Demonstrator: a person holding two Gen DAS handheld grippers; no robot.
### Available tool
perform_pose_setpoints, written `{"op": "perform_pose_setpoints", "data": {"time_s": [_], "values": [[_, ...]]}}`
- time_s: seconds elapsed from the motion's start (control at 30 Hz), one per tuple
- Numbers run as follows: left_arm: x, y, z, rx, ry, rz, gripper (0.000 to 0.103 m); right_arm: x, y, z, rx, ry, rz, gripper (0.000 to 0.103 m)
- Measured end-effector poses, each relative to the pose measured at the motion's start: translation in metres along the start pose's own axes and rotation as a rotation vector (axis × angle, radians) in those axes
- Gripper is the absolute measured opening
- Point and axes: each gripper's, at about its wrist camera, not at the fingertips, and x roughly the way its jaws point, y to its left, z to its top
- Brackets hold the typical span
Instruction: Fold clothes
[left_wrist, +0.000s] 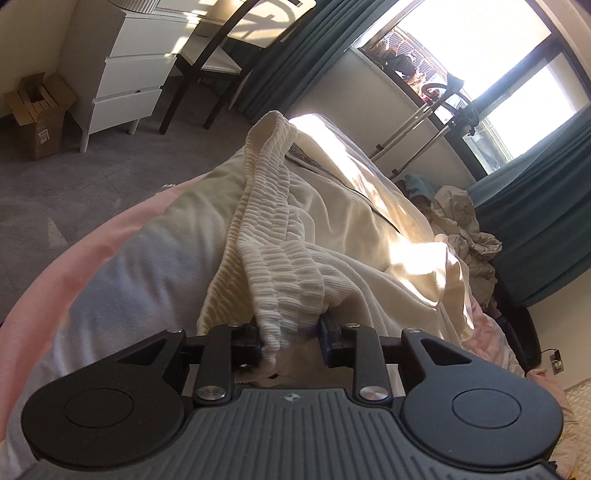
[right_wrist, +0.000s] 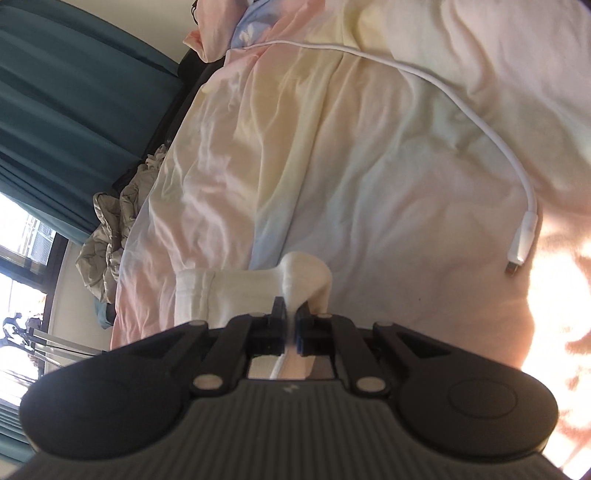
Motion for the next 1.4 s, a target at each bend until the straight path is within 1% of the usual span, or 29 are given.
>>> {"op": "perform_pose_setpoints", "data": {"time_s": [0.03, 0.07, 0.13, 0.2, 0.23, 0.27, 0.33, 0.47, 0.53, 0.63, 0.73, 0.8, 0.93, 1.07, 1.23, 1.3, 1.4], "values": [[-0.003, -0.005, -0.001, 0.023, -0.003, 0.033, 0.054, -0.003, 0.002, -0.001, -0.018, -0.008, -0.009, 0.014], [-0.007, -0.008, -0.003, 0.042, -0.011, 0.053, 0.069, -0.007, 0.003, -0.002, -0.034, -0.017, -0.011, 0.016], [-0.016, -0.015, -0.007, 0.085, -0.034, 0.084, 0.083, -0.017, 0.007, -0.003, -0.079, -0.048, -0.018, 0.037], [-0.027, -0.025, -0.013, 0.145, -0.068, 0.114, 0.087, -0.030, 0.013, -0.004, -0.141, -0.098, -0.038, 0.048], [-0.032, -0.030, -0.017, 0.171, -0.085, 0.134, 0.090, -0.038, 0.016, -0.005, -0.170, -0.124, -0.046, 0.051], [-0.037, -0.037, -0.020, 0.196, -0.103, 0.157, 0.091, -0.046, 0.018, -0.006, -0.198, -0.149, -0.047, 0.051], [-0.048, -0.053, -0.029, 0.258, -0.152, 0.175, 0.091, -0.063, 0.025, -0.010, -0.255, -0.192, -0.029, 0.053], [-0.056, -0.094, -0.048, 0.374, -0.237, 0.171, 0.092, -0.093, 0.041, -0.022, -0.368, -0.203, 0.080, 0.053], [-0.056, -0.118, -0.058, 0.426, -0.267, 0.156, 0.092, -0.108, 0.049, -0.031, -0.407, -0.184, 0.148, 0.053], [-0.049, -0.154, -0.073, 0.486, -0.275, 0.118, 0.092, -0.129, 0.062, -0.053, -0.508, -0.132, 0.240, 0.053], [-0.041, -0.185, -0.086, 0.519, -0.283, 0.076, 0.092, -0.150, 0.073, -0.081, -0.625, -0.081, 0.319, 0.053], [-0.034, -0.204, -0.096, 0.541, -0.289, 0.052, 0.093, -0.164, 0.080, -0.096, -0.697, -0.068, 0.372, 0.053], [-0.018, -0.243, -0.114, 0.592, -0.296, 0.012, 0.094, -0.174, 0.083, -0.112, -0.757, -0.031, 0.452, 0.053], [0.005, -0.273, -0.126, 0.602, -0.273, -0.035, 0.094, -0.172, 0.085, -0.125, -0.799, -0.006, 0.476, 0.053], [0.042, -0.304, -0.139, 0.609, -0.235, -0.088, 0.094, -0.163, 0.087, -0.135, -0.822, 0.014, 0.480, 0.053], [0.059, -0.312, -0.145, 0.614, -0.222, -0.099, 0.094, -0.159, 0.088, -0.139, -0.831, 0.024, 0.486, 0.053], [0.085, -0.317, -0.155, 0.626, -0.212, -0.094, 0.094, -0.153, 0.092, -0.147, -0.847, 0.036, 0.493, 0.053]]}}
